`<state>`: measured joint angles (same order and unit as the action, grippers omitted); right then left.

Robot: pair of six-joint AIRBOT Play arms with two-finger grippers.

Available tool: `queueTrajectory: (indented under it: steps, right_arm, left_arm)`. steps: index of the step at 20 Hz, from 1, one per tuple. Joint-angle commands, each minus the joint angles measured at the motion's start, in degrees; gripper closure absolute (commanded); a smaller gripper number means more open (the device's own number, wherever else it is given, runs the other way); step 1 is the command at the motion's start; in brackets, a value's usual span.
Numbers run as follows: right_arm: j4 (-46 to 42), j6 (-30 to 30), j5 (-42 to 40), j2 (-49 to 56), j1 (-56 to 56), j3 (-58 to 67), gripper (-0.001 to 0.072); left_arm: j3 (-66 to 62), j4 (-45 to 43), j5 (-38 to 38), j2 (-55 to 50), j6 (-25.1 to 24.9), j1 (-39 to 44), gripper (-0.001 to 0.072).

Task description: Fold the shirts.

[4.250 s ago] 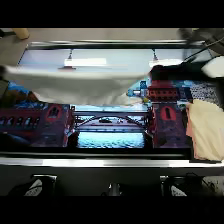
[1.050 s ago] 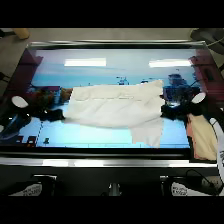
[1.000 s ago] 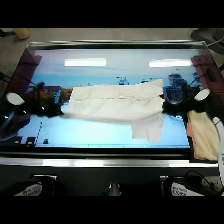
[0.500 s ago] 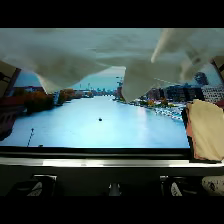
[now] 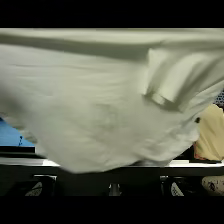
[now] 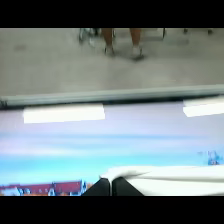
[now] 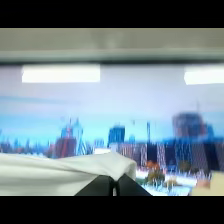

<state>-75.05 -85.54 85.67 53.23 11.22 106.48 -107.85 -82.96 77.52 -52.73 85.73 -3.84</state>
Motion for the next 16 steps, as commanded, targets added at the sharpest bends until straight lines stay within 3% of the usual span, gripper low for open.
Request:
queueTrajectory:
  steps: [1, 5, 8, 11, 14, 16]
  right_arm:
    - [-0.13, -1.03, 13.20, 14.40, 0.00, -2.36, 0.0696]
    - [-0.83, -2.82, 0.81, 33.35, -6.23, -8.55, 0.0695]
    - [-0.55, -5.84, -15.87, 44.52, -11.21, -8.50, 0.0695]
    - [1.07, -9.70, -28.11, 48.89, -12.41, -8.50, 0.0694]
    - [0.55, -8.00, -28.72, 48.24, -12.37, -8.33, 0.0694]
    - [-2.82, -5.44, -20.70, 46.05, -12.37, -8.33, 0.0693]
  left_arm:
    - [11.04, -1.73, 4.31, -9.03, -0.44, -0.07, 0.0679]
    - [23.80, -1.73, -5.11, -24.00, -0.42, -0.07, 0.0678]
    - [20.94, -1.27, -6.97, -37.35, 0.48, -0.07, 0.0678]
    - [13.90, -0.42, -8.92, -46.66, 0.44, -0.04, 0.0678]
    - [8.59, -0.04, -10.29, -48.98, 0.28, -0.02, 0.0677]
    - [6.40, -0.02, -5.68, -47.84, 0.20, -0.42, 0.0677]
